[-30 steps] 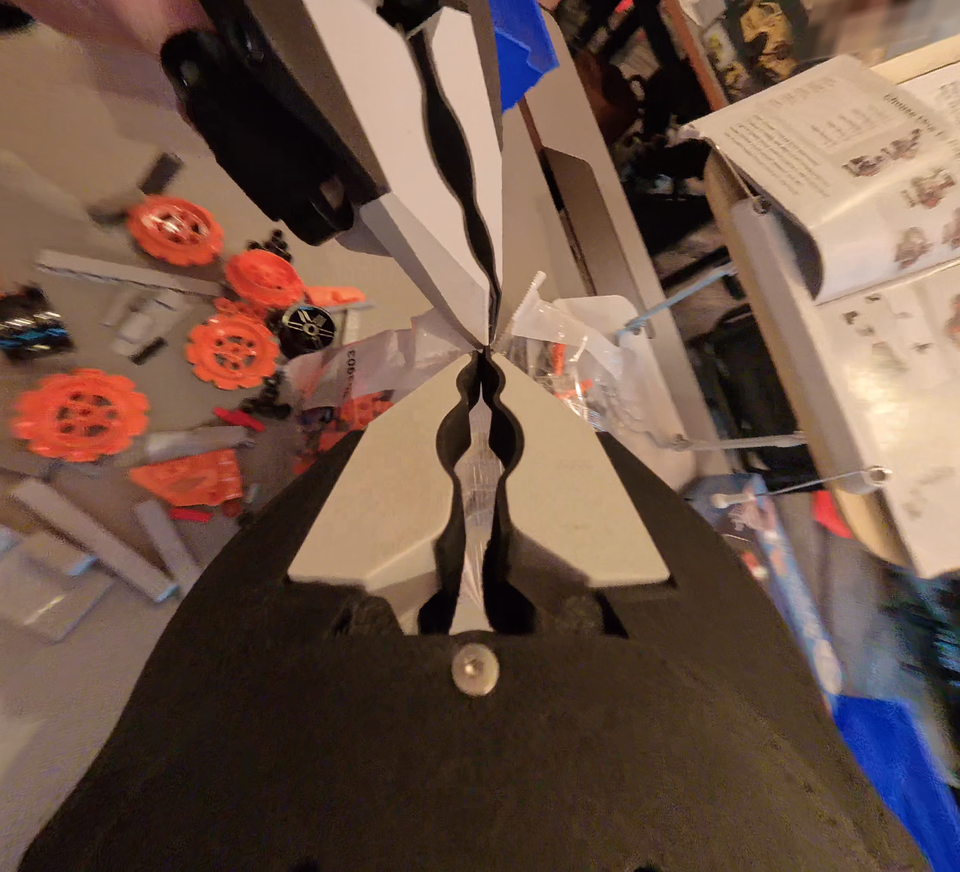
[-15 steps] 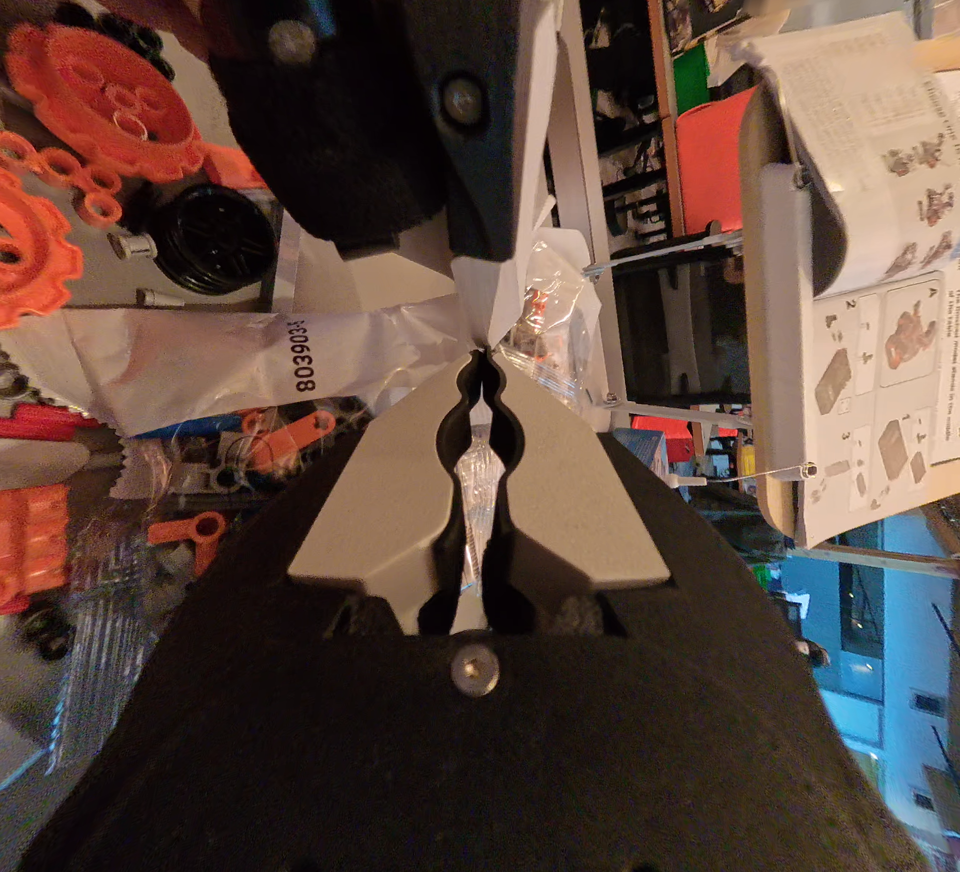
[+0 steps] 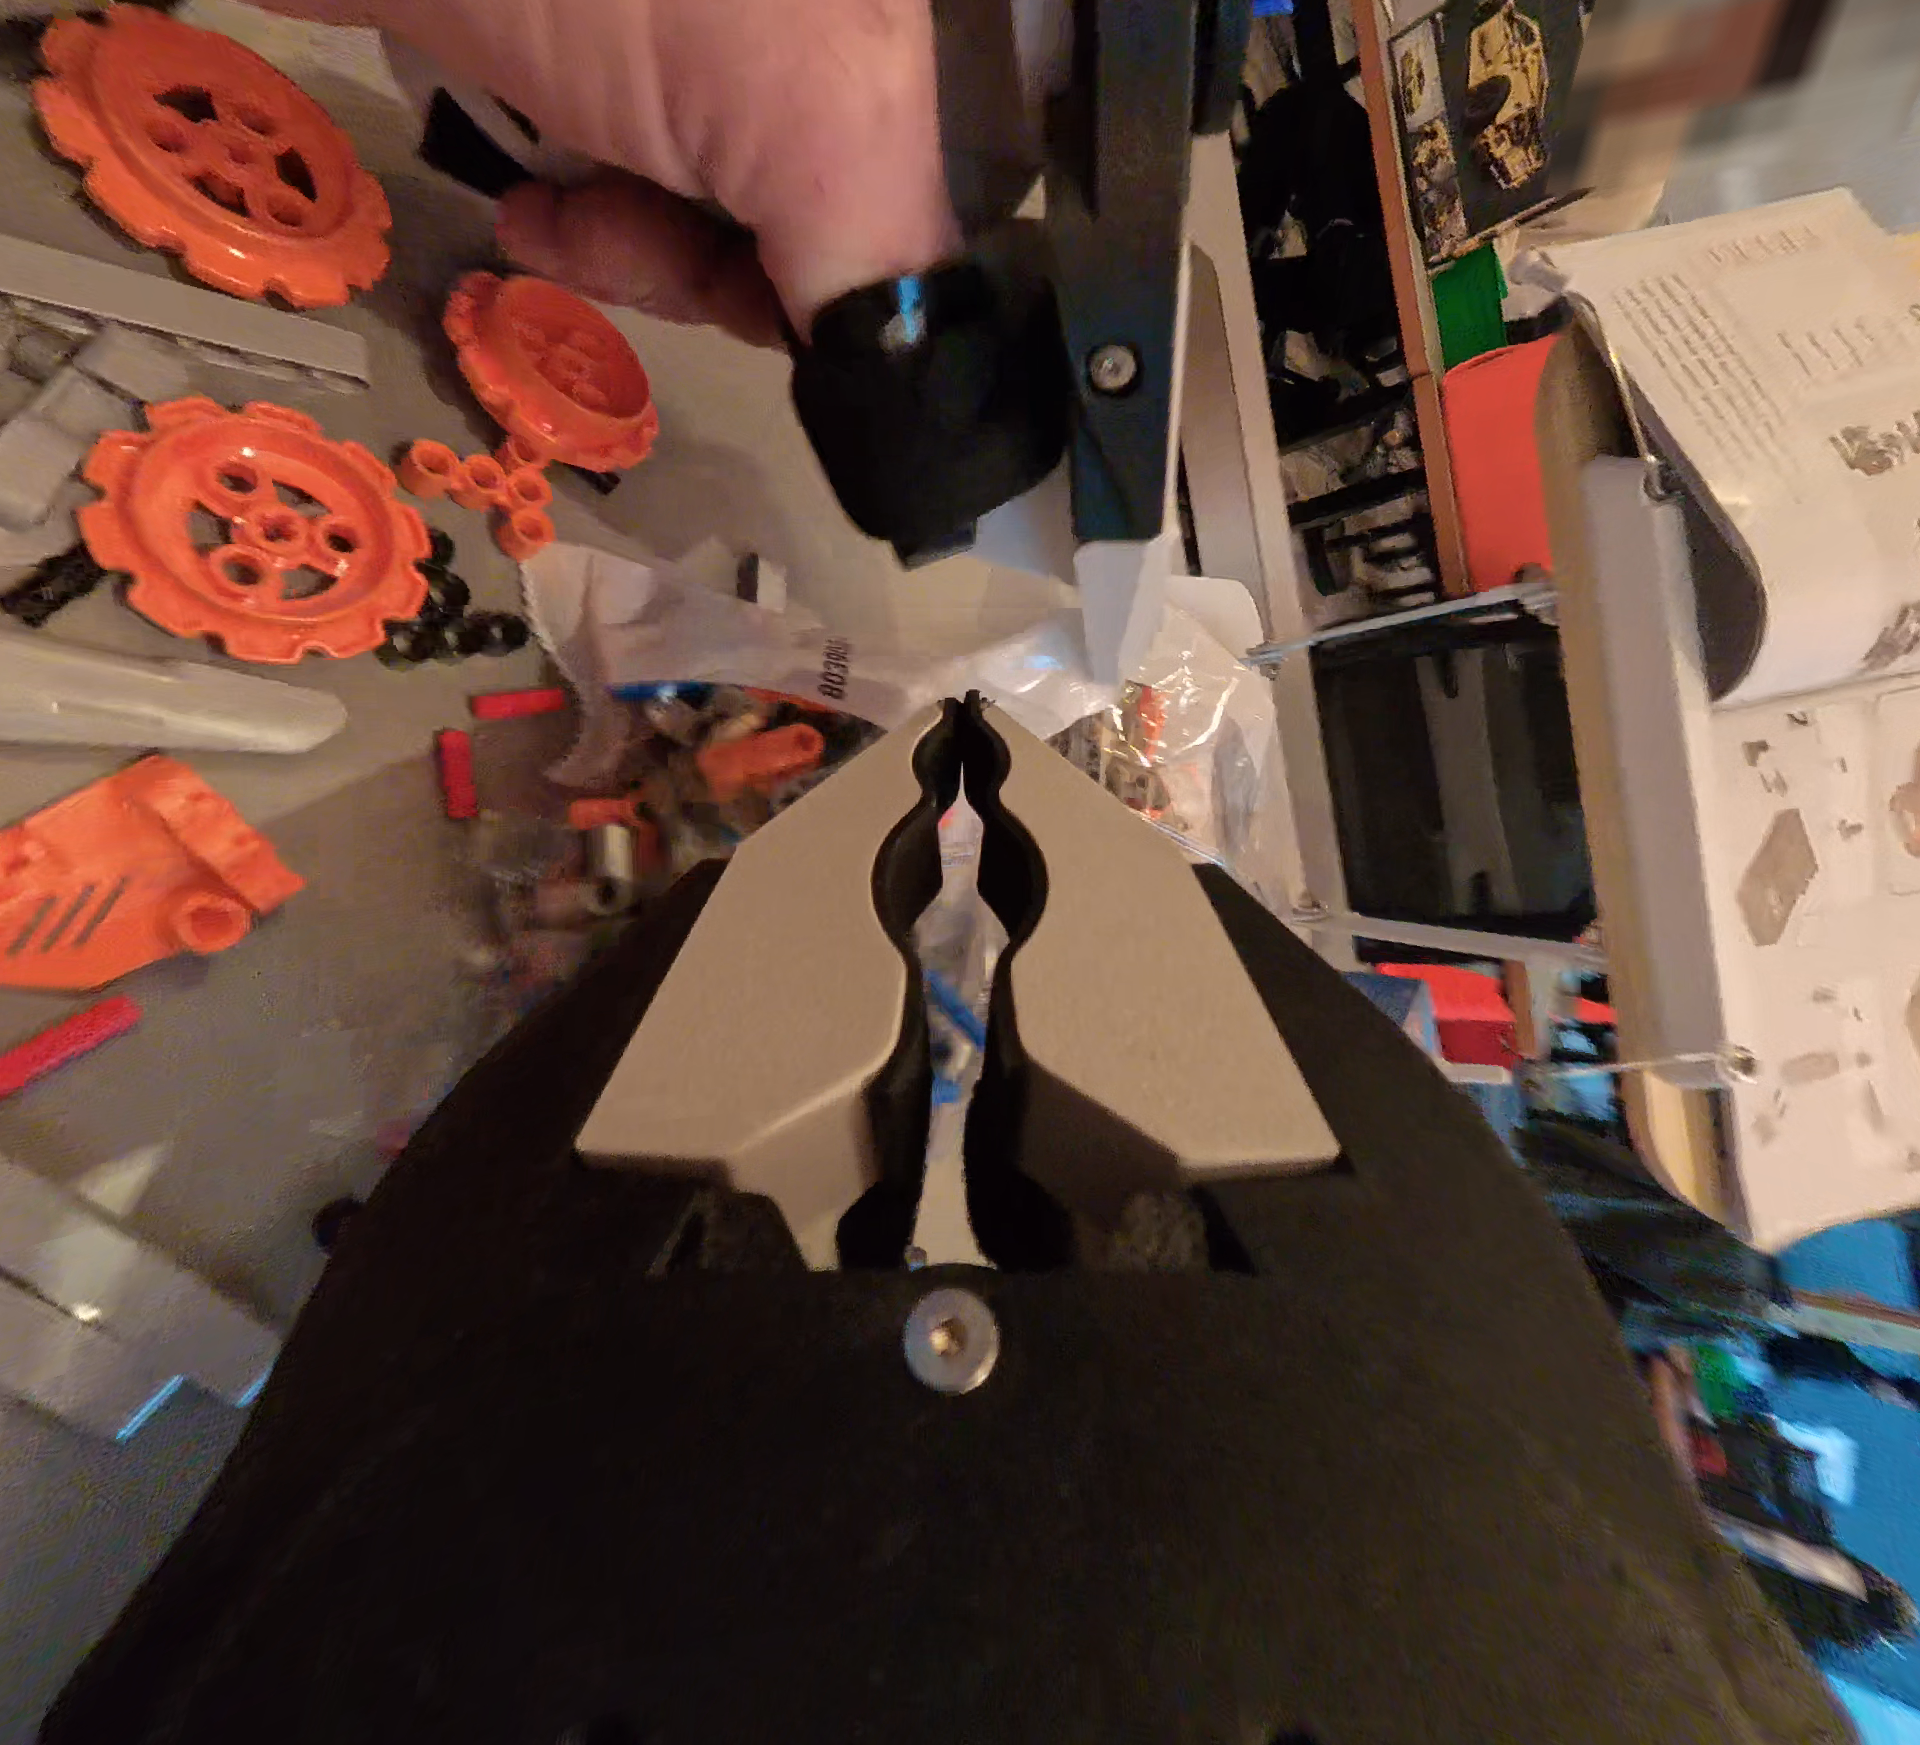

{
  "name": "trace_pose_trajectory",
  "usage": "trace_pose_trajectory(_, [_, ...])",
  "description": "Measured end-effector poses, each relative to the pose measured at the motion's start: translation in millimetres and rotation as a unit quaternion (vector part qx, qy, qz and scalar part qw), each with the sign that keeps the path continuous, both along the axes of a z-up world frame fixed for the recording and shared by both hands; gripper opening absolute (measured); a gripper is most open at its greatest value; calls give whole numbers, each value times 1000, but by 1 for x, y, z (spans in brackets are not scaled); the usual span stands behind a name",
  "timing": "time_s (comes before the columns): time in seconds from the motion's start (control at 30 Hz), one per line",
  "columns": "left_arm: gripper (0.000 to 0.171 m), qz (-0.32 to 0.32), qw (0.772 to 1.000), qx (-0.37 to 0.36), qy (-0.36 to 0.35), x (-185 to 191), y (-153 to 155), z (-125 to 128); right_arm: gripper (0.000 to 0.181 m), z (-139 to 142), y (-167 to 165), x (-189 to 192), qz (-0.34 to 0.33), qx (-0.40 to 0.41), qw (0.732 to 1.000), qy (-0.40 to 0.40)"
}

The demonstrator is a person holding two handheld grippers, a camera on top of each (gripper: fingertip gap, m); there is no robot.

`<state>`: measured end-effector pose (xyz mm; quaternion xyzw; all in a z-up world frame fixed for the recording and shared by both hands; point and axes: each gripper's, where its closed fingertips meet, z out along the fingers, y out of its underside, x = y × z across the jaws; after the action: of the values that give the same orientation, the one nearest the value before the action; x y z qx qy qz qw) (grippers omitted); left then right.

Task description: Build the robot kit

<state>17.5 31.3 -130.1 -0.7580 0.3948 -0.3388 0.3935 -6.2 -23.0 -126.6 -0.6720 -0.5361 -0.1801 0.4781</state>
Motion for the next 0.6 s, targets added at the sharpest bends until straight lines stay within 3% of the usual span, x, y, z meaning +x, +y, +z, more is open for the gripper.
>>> trace_pose_trajectory(0.1, [0, 11, 1000, 6, 3, -8, 8, 6, 0, 1, -5, 6, 25, -25, 999, 12])
trace_pose_trajectory(0.17, [0, 8, 1000, -4, 0, -12, 6, 2, 0, 11, -12, 9, 44, -56, 996, 60])
trace_pose_trajectory(0.6, [0, 12, 999, 1, 37, -29, 0, -2, 0, 11, -57, 4, 102, -78, 990, 54])
